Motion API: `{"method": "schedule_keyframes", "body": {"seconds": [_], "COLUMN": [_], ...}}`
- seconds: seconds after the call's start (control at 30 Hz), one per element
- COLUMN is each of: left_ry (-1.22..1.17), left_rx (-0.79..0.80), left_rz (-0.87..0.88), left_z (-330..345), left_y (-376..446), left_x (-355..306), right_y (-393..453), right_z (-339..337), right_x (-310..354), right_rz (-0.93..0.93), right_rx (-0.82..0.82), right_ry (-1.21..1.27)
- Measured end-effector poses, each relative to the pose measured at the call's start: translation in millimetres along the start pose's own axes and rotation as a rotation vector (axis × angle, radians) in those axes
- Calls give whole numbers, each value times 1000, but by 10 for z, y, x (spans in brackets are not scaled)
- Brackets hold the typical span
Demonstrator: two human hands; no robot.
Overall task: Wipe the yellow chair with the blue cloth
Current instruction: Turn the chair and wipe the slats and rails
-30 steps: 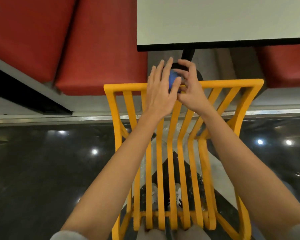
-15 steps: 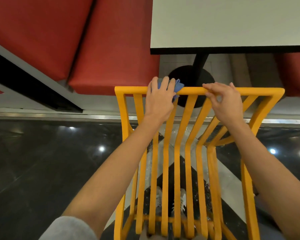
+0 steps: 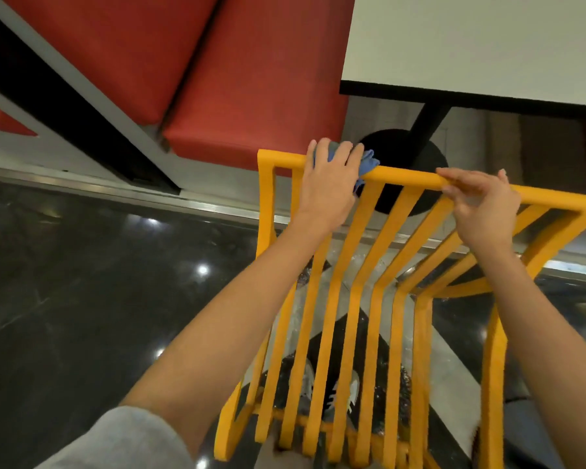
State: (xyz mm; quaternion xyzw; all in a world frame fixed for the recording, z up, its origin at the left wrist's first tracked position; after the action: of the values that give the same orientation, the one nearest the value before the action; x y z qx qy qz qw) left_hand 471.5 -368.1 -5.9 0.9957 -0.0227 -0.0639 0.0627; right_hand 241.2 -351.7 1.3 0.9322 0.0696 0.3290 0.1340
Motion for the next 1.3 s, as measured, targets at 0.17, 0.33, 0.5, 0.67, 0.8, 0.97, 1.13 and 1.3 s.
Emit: {"method": "schedule_keyframes", "body": {"seconds": [0.17,0.33,0.5,0.67,0.8,0.97,1.13,1.3], "left_ry": [-76,-8,-103,-306,-391,-698,-646,-783], "left_rx": [-114,-122,-162,-293,-204,-330,-380,-230], "left_rz": [-158,-243,-256,-287,-420,-568,-516,-613], "left_z": [8,92,51,304,743,517,509,773], "left_y": [-94,-320,-168,-530,-1001,-646,-497,-905], "left_x": [688,595,769,724,861,715,641,752], "right_y": [-64,-111,-64,-52,-16,-26,-48,-46], "right_z": [121,302,867,1121,1081,1139,1174,1182], "right_x": [5,277,950,1025,1008,1057,1047,1063], "right_rz": [16,-60,-411,-444,-447,-403,-404,-395], "right_rx": [-86,-5,211,266,283,241,193,175], "right_ry": [-16,-277,-214,-205,-127,-108,-112,-110]}}
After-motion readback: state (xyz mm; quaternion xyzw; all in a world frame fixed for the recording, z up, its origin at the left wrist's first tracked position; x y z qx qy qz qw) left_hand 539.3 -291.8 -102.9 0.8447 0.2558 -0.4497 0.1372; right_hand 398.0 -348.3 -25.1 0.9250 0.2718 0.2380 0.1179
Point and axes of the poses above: each hand's wrist, its own y-axis towards the middle knuckle, its own z-axis out of the palm, x = y × z, the point moved 2 cm from there along y, towards the middle knuckle, and after that the axes turned 10 degrees about -z, right-handed, at the moved point
